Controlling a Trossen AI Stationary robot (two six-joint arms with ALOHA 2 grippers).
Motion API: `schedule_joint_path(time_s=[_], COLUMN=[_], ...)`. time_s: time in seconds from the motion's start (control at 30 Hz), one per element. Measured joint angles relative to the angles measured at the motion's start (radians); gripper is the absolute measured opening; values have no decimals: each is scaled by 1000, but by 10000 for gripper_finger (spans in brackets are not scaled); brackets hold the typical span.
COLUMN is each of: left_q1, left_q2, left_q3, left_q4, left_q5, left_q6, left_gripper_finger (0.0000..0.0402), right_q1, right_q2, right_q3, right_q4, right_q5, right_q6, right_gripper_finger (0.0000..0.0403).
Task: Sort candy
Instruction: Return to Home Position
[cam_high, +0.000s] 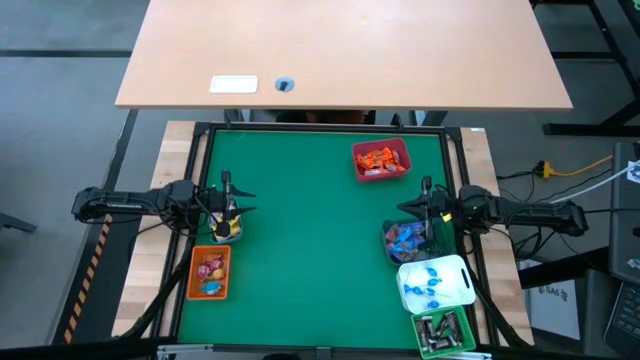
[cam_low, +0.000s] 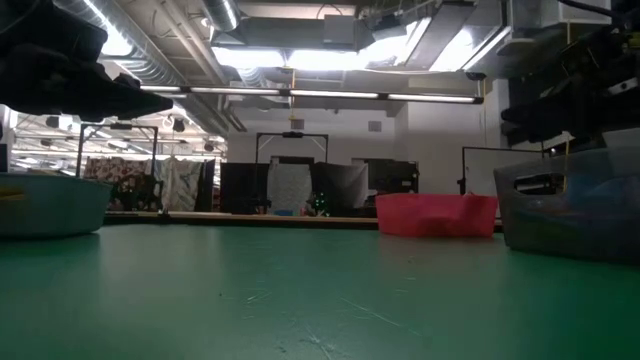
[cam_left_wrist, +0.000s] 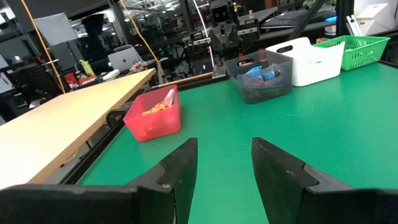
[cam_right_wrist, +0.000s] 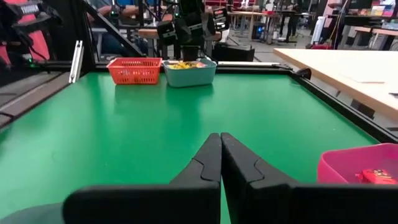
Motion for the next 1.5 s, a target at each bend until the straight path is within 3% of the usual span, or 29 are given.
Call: schedule_joint_path(time_s=[0.77,1.5], left_q1=[0,0], left_q2=[0,0], left_q3=[0,0], left_q4=[0,0], left_q5=[0,0], left_q6=[0,0], left_gripper_finger=[141,141], right_q1=[0,0], right_q2=[-3,-125], right_q3=[0,0], right_q4=[-6,-6], right_q5=[28,27], right_q6=[-21,-21], right_gripper_finger=[1,1])
